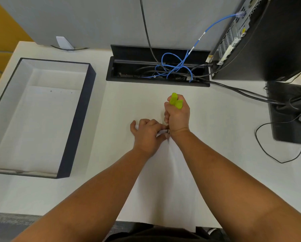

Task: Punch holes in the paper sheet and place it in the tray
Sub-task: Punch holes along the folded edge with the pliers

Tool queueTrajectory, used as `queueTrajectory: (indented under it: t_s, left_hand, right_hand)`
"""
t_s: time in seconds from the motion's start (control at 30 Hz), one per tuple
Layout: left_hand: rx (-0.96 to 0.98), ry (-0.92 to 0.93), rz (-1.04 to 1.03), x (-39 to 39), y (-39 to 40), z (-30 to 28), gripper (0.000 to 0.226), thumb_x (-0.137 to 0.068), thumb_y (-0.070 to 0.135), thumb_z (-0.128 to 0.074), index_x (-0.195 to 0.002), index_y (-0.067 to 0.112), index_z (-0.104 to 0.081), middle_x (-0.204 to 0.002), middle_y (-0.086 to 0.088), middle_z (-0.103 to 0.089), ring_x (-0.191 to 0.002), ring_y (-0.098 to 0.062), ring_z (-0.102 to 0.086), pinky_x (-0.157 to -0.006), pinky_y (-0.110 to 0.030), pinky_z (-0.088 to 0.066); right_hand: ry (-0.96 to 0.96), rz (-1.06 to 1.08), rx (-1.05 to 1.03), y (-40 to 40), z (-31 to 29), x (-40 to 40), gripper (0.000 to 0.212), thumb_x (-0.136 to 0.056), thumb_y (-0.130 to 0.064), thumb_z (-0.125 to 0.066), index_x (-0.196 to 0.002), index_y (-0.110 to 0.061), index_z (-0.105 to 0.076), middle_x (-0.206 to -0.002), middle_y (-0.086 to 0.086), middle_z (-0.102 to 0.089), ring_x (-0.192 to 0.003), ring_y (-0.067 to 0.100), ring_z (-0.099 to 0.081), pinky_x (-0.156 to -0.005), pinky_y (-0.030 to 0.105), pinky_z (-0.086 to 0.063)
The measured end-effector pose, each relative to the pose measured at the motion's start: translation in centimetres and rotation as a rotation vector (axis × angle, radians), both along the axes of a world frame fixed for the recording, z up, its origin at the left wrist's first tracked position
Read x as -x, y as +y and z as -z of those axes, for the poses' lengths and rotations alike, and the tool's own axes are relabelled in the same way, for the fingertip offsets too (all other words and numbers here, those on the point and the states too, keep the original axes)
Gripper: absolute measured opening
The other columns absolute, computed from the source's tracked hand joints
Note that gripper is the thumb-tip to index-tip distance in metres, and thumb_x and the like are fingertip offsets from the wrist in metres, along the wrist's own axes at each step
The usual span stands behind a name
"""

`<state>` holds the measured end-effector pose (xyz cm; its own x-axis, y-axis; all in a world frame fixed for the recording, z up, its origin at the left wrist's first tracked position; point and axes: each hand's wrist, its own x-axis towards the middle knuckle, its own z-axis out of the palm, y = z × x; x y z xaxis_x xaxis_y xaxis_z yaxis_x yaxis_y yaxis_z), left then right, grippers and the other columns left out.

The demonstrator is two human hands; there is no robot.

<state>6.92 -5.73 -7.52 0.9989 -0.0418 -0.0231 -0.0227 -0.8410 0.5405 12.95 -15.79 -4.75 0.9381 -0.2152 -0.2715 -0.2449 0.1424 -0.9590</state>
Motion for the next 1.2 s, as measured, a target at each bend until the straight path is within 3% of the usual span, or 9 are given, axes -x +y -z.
queueTrajectory:
  t_s: [0.13, 0.23, 0.33, 0.57, 0.67, 1.03, 1.2]
  left_hand:
    - [0.056, 0.006, -0.013, 0.0, 0.3, 0.2, 0.013, -0.088, 0.043, -0.060, -0.095, 0.040, -0.070, -0.093, 0.017, -0.062, -0.111, -0.012, -0.041, -0.108, -0.049, -0.003]
    - [0.093, 0.031, -0.049, -0.2, 0.2, 0.2, 0.010, -0.087, 0.044, -0.061, -0.087, 0.037, -0.067, -0.087, 0.019, -0.061, -0.110, -0.008, -0.040, -0.108, -0.047, -0.003]
    - [0.093, 0.043, -0.044, -0.2, 0.2, 0.3, 0.009, -0.087, 0.045, -0.061, -0.085, 0.037, -0.067, -0.085, 0.019, -0.060, -0.108, -0.007, -0.039, -0.107, -0.046, -0.003]
    - [0.080, 0.043, -0.038, -0.2, 0.2, 0.1, 0.008, -0.088, 0.042, -0.059, -0.084, 0.038, -0.065, -0.080, 0.022, -0.054, -0.107, -0.008, -0.039, -0.107, -0.046, -0.002]
    - [0.066, 0.051, -0.037, -0.1, 0.2, 0.0, 0.009, -0.089, 0.042, -0.058, -0.086, 0.038, -0.065, -0.082, 0.023, -0.054, -0.109, -0.008, -0.039, -0.108, -0.046, -0.002]
    - [0.049, 0.064, -0.038, -0.3, 0.1, -0.2, 0.009, -0.090, 0.041, -0.058, -0.088, 0.037, -0.066, -0.086, 0.023, -0.054, -0.111, -0.010, -0.041, -0.109, -0.049, -0.004]
    - [0.048, 0.062, -0.034, -0.3, 0.1, -0.1, 0.009, -0.090, 0.042, -0.058, -0.088, 0.037, -0.065, -0.086, 0.023, -0.054, -0.111, -0.010, -0.041, -0.108, -0.049, -0.004]
  right_hand:
    - [0.095, 0.013, -0.282, -1.4, -0.3, -0.2, 0.027, -0.079, 0.000, -0.060, -0.105, -0.005, -0.058, -0.077, 0.017, -0.059, -0.057, 0.023, -0.055, -0.057, 0.037, -0.056]
    - [0.142, 0.050, -0.400, -2.3, -0.2, -0.2, 0.037, -0.077, 0.005, -0.063, -0.113, 0.001, -0.055, -0.083, 0.021, -0.062, -0.062, 0.029, -0.060, -0.067, 0.045, -0.056]
    - [0.176, 0.057, -0.453, -2.6, -0.3, -0.1, 0.040, -0.069, 0.002, -0.065, -0.107, -0.001, -0.057, -0.084, 0.023, -0.062, -0.066, 0.032, -0.062, -0.064, 0.043, -0.055]
    - [0.121, -0.079, -0.199, -2.8, -1.2, 0.2, 0.026, -0.080, 0.003, -0.063, -0.103, -0.009, -0.061, -0.086, 0.021, -0.062, -0.068, 0.031, -0.061, -0.063, 0.042, -0.055]
    - [0.112, -0.041, -0.140, -3.1, -1.3, 0.3, 0.024, -0.082, 0.003, -0.058, -0.101, -0.011, -0.060, -0.083, 0.019, -0.060, -0.064, 0.028, -0.058, -0.064, 0.044, -0.056]
    - [0.092, 0.069, -0.107, -3.8, -0.8, 0.5, 0.021, -0.081, 0.000, -0.054, -0.095, -0.015, -0.060, -0.070, 0.008, -0.053, -0.053, 0.019, -0.048, -0.056, 0.038, -0.055]
    - [0.083, 0.068, -0.082, -3.5, -0.7, 0.3, 0.024, -0.072, -0.010, -0.056, -0.095, -0.016, -0.061, -0.070, 0.008, -0.052, -0.051, 0.016, -0.047, -0.053, 0.036, -0.055]
